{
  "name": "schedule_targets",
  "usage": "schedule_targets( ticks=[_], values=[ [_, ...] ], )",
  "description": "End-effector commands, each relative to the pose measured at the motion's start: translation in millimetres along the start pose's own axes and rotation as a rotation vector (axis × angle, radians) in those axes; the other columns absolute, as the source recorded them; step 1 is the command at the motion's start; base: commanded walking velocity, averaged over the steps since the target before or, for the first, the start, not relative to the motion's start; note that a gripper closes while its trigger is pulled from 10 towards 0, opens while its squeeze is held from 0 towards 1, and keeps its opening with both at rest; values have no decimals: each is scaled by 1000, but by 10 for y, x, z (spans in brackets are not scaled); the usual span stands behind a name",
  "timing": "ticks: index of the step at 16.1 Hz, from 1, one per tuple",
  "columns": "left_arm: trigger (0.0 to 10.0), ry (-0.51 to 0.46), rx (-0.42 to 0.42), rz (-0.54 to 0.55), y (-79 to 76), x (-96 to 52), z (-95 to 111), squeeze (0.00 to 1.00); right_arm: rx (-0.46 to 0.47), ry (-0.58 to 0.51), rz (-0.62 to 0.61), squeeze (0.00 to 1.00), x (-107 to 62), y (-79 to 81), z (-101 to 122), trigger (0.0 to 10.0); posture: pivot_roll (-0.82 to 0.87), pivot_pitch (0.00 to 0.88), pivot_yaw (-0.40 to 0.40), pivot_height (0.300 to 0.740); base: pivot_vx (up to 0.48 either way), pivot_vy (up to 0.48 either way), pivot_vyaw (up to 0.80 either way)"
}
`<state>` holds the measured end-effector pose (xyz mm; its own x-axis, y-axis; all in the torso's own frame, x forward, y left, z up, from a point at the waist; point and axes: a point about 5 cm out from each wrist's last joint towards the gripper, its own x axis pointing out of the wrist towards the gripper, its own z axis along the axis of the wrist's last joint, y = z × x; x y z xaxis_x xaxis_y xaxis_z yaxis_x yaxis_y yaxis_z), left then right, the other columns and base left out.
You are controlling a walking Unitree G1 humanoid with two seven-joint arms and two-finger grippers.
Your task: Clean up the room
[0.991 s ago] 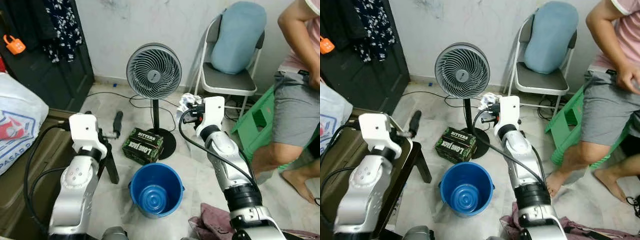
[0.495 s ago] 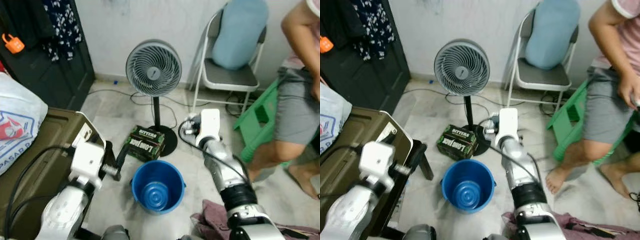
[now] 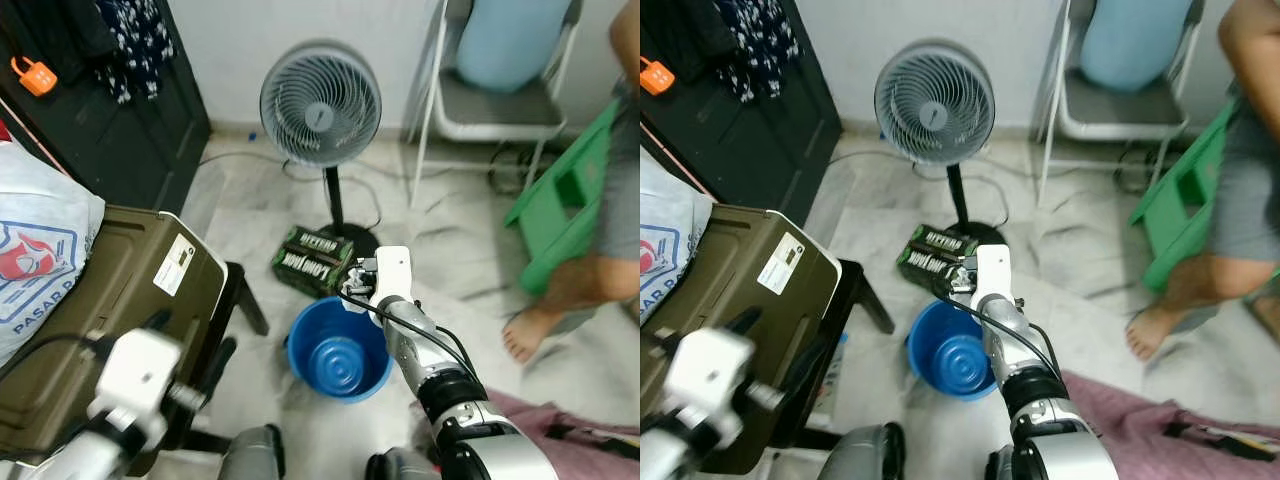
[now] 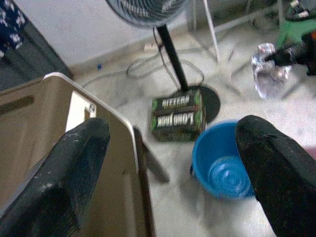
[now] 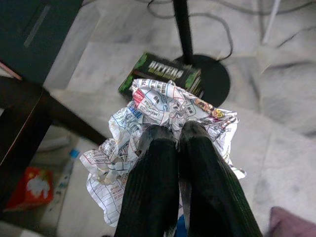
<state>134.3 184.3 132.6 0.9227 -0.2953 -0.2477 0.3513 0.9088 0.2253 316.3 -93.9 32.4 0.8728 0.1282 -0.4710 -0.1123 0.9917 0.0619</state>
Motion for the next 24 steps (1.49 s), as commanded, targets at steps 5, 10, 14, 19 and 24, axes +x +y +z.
schedule_targets(
  ticks=[5, 10, 14, 19, 24],
  values=[
    [10000, 55, 17, -35, 21, -209, 81, 0, 24, 29, 27, 0, 28, 205, -87, 10000, 335, 275, 136, 740, 0, 0, 226],
    [10000, 100, 19, -50, 21, -323, 108, 0, 31, 45, 45, 0, 57, 352, -85, 10000, 355, 297, 148, 740, 0, 0, 0],
    [10000, 125, 21, -55, 28, -401, 133, 0, 7, 94, -30, 0, 63, 286, -157, 10000, 373, 316, 152, 740, 0, 0, 0],
    [10000, 129, 10, -66, 19, -387, 132, 0, 15, 80, -136, 0, 64, 4, -144, 10000, 348, 323, 147, 740, 0, 0, 0],
    [10000, 133, 9, -73, 44, -382, 130, 0, 45, 42, -188, 0, 88, -193, -26, 10000, 345, 323, 155, 740, 0, 0, 0]
  ],
)
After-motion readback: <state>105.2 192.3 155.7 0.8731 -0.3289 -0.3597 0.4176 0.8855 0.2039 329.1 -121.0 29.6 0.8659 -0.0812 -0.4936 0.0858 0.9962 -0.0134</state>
